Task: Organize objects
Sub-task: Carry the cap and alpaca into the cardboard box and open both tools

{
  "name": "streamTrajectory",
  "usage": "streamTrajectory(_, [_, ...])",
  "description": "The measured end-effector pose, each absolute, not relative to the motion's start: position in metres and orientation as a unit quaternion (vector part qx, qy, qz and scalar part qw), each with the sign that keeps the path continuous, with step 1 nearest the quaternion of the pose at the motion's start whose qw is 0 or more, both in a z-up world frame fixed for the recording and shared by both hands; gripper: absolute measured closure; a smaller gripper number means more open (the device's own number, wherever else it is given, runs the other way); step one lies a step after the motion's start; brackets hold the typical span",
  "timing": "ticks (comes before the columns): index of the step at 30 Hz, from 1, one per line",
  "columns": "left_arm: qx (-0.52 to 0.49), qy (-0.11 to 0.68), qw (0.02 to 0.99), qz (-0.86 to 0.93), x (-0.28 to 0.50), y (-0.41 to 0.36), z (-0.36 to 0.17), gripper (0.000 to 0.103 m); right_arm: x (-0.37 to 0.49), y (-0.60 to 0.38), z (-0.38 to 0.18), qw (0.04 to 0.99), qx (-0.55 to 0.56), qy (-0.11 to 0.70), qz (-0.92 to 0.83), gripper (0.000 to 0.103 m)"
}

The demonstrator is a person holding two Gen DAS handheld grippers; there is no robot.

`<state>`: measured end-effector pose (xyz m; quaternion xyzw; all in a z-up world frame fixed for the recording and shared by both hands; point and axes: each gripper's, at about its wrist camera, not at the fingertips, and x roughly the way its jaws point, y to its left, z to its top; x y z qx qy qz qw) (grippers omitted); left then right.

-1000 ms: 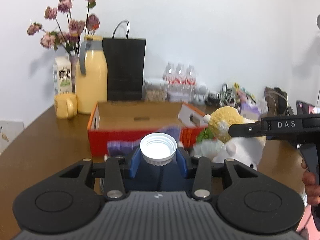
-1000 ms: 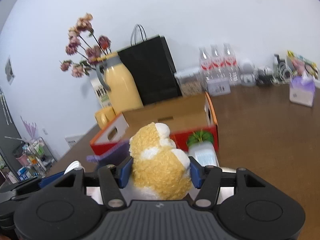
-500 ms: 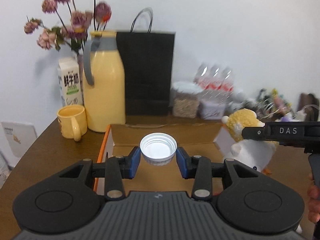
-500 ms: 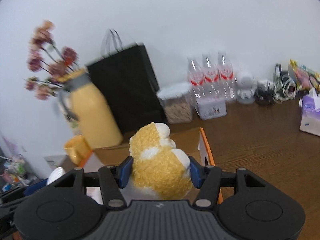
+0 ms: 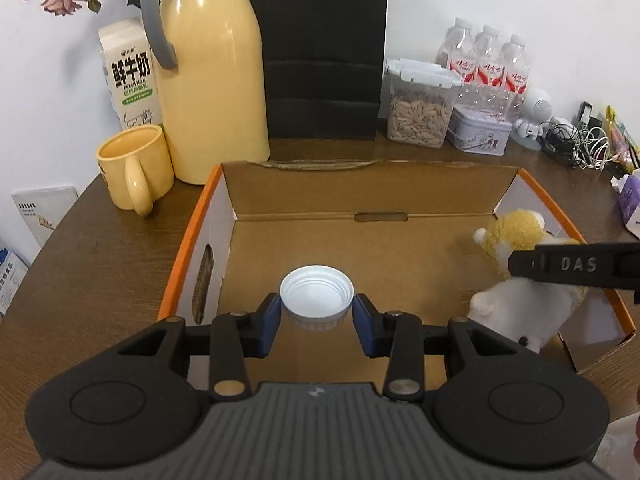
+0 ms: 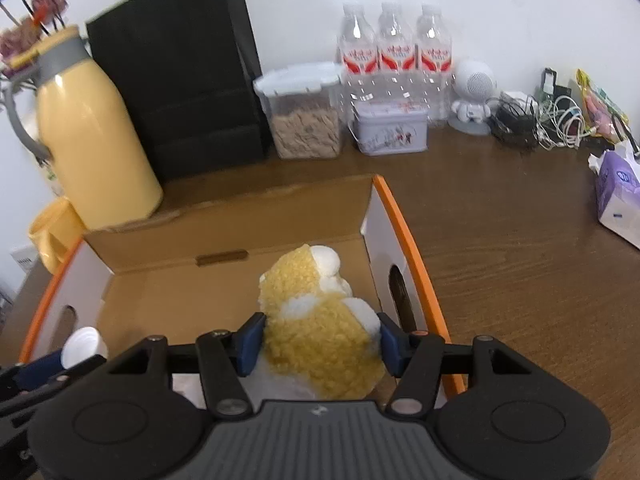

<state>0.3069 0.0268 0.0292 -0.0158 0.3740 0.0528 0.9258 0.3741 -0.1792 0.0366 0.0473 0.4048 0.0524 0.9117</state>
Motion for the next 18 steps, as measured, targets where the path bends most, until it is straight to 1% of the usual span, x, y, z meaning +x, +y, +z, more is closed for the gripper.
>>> streamTrajectory(2, [-0.016,0.375,0.925,0.053,0.307,0.027,0.028,0.063,0.376,-0.178,0.032,0.906,0.048,0.417,0.054,0.044])
streamTrajectory(5, [-0.011,0.368,0.928,0.05,0.304,0.025,0.03,0.06,0.372,-0.179,0.031,0.903,0.049,0.423,0.059,0.038])
streamTrajectory(7, [-0.009,0.36,0.932,0.048,0.298,0.024,0.033,0.048,0.367,-0.182,0.034,0.905,0.052,0.417,0.063,0.017])
streamTrajectory(8, [-0.009,0.354,0.934,0.047,0.295,0.024,0.035,0.044,0.363,-0.183,0.037,0.908,0.05,0.41,0.064,0.015])
streamTrajectory(9, [-0.009,0.347,0.936,0.048,0.291,0.024,0.037,0.033,0.359,-0.184,0.039,0.911,0.047,0.404,0.064,0.015])
streamTrajectory(10, [-0.007,0.339,0.939,0.051,0.286,0.024,0.04,0.02,0.355,-0.186,0.042,0.913,0.047,0.399,0.065,0.013])
streamTrajectory(11, [-0.006,0.33,0.942,0.054,0.282,0.025,0.042,0.014,0.352,-0.188,0.044,0.914,0.049,0.396,0.069,0.011])
streamTrajectory(12, [-0.005,0.32,0.946,0.057,0.277,0.025,0.045,0.005,0.348,-0.191,0.047,0.915,0.053,0.393,0.076,0.007])
streamTrajectory(13, [-0.005,0.309,0.949,0.062,0.272,0.026,0.049,0.0,0.345,-0.194,0.049,0.916,0.057,0.39,0.079,0.002])
streamTrajectory(18, [-0.016,0.282,0.957,0.069,0.253,0.032,0.065,0.0,0.324,-0.202,0.061,0.924,0.055,0.365,0.102,0.0])
